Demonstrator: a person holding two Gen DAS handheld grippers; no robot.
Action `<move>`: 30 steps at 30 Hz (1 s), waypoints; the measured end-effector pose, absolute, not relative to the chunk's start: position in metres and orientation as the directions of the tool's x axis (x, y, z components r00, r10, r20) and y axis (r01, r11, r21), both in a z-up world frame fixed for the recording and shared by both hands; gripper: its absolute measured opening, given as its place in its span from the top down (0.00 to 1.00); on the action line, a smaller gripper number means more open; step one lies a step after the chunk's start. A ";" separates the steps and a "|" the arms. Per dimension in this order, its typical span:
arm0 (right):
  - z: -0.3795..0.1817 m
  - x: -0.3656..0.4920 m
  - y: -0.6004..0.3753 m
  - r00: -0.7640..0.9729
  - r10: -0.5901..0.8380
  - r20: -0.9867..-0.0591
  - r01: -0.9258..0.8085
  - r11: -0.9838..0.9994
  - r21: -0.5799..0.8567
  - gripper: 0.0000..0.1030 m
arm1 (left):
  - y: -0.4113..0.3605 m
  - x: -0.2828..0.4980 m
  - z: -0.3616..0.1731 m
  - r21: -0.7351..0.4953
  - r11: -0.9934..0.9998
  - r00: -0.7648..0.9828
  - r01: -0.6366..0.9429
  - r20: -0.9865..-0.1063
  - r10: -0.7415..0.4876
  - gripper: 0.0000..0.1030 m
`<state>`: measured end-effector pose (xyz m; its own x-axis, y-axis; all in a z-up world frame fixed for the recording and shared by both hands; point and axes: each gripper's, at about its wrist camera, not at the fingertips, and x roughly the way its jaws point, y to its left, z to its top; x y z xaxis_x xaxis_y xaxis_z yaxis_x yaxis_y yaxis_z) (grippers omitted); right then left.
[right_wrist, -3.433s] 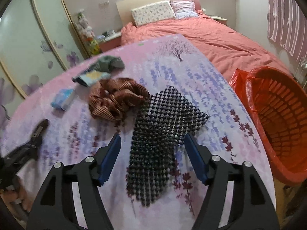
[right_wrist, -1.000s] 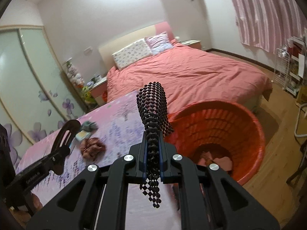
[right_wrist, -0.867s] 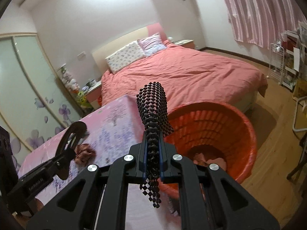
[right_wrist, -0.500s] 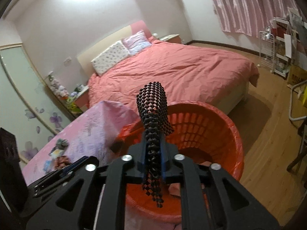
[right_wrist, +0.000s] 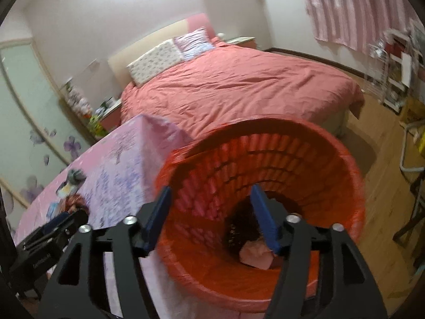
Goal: Collect trash
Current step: 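Return both tools to the items on the bed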
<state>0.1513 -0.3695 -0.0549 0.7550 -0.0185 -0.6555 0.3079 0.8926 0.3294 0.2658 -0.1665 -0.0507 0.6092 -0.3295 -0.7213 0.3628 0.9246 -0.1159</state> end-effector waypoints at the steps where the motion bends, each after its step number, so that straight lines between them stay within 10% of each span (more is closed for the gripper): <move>1: -0.054 0.153 -0.362 0.756 -0.012 -0.655 0.291 0.901 0.320 0.34 | -0.155 0.266 -0.051 -0.105 0.933 0.620 0.344 -0.721 -0.310 0.20; 13: -0.051 0.205 -0.208 0.721 0.148 -0.677 0.007 0.975 0.220 0.22 | 0.034 0.279 -0.054 0.003 1.000 0.700 -0.001 -0.714 0.003 0.14; 23: -0.076 0.271 -0.120 0.655 0.126 -0.745 -0.064 0.992 0.111 0.12 | 0.116 0.280 -0.067 -0.070 0.993 0.667 -0.093 -0.745 0.009 0.13; 25: -0.080 0.282 -0.115 0.645 0.103 -0.757 -0.056 0.995 0.088 0.16 | 0.117 0.279 -0.068 -0.081 0.992 0.666 -0.095 -0.746 0.003 0.13; 30: -0.082 0.276 -0.127 0.634 0.135 -0.762 -0.059 0.990 0.127 0.63 | 0.109 0.297 -0.066 -0.098 0.991 0.672 -0.091 -0.740 -0.011 0.12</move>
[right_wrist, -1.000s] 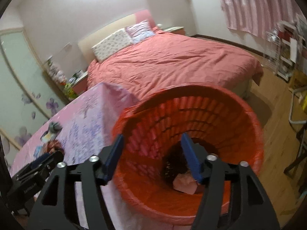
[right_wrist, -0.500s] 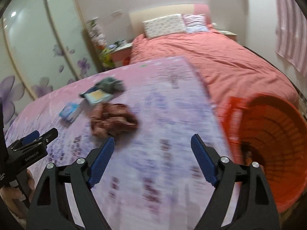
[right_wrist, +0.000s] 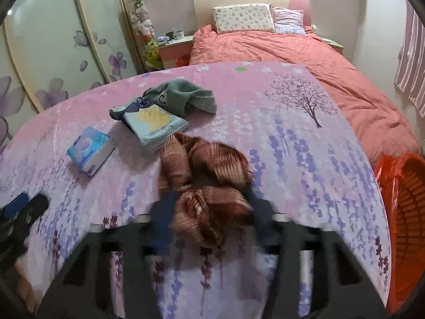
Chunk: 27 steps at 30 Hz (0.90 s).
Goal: Collect trash
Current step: 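Return both tools to the items on the bed, then grasp the blue wipes pack with the left tool while the right tool grasps the brown plaid scrunchie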
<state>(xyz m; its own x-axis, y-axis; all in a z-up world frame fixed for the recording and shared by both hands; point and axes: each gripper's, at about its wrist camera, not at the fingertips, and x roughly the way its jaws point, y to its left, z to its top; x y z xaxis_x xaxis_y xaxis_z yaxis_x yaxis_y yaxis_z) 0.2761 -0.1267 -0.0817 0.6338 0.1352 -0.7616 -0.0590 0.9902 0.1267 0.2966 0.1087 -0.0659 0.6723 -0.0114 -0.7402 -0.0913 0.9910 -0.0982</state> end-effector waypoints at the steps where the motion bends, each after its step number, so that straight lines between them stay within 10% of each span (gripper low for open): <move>1: -0.082 0.270 -0.131 0.634 0.127 -0.763 -0.061 0.992 0.114 0.66 | 0.103 0.301 -0.065 -0.098 0.991 0.674 -0.090 -0.739 -0.012 0.10; 27: -0.084 0.236 -0.174 0.639 0.106 -0.762 0.011 0.989 0.147 0.70 | 0.058 0.406 -0.091 0.048 0.998 0.591 0.028 -0.806 0.022 0.14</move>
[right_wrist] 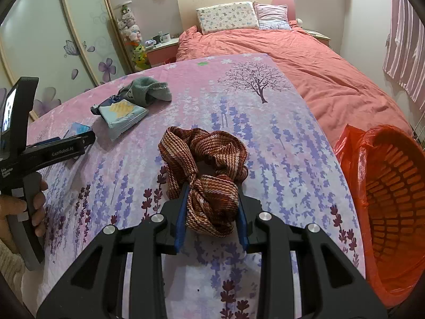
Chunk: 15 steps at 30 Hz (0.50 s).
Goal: Collect trash
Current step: 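Grasp the blue wipes pack with the left tool while the right tool grasps the brown plaid scrunchie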
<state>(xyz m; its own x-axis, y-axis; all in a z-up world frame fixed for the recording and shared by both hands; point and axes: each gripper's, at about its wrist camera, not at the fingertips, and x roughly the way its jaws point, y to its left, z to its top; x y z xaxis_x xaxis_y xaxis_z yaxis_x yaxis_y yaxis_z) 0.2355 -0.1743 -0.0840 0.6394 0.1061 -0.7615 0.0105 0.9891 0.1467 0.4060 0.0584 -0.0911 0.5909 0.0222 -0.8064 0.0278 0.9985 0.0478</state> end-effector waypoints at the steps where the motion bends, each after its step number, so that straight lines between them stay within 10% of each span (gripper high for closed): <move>1: -0.084 0.236 -0.174 0.639 0.105 -0.762 0.011 0.989 0.146 0.70 | 0.062 0.407 -0.091 0.010 1.000 0.589 0.023 -0.808 -0.006 0.20; 15: -0.083 0.212 -0.161 0.634 0.069 -0.770 -0.003 0.996 0.087 0.69 | 0.066 0.299 -0.093 0.030 0.995 0.592 0.092 -0.806 -0.031 0.21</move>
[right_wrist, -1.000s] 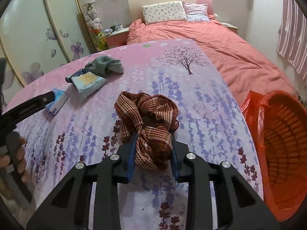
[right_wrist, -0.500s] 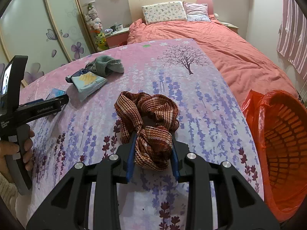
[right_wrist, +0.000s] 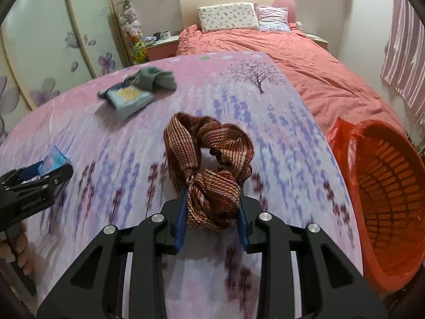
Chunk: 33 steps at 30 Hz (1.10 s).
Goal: Collect trash
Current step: 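Grasp the blue wipes pack with the left tool while the right tool grasps the brown plaid scrunchie, then lift the wipes pack with the left tool while the right tool carries the scrunchie to the basket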
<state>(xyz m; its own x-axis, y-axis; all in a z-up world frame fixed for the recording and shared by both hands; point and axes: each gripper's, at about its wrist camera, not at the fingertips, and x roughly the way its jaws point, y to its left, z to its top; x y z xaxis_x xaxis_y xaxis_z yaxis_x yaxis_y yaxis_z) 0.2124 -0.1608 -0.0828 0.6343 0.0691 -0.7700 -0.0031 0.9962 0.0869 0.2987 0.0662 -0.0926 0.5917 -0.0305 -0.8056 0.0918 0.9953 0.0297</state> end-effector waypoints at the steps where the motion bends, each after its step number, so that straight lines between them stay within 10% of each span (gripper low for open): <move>1: -0.083 0.206 -0.158 0.634 0.066 -0.771 -0.010 0.997 0.076 0.69 | 0.066 0.291 -0.092 0.037 0.995 0.594 0.096 -0.804 -0.027 0.21; 33: -0.085 0.204 -0.159 0.635 0.083 -0.768 -0.003 0.994 0.105 0.69 | 0.070 0.286 -0.094 0.034 0.999 0.589 0.040 -0.808 0.004 0.16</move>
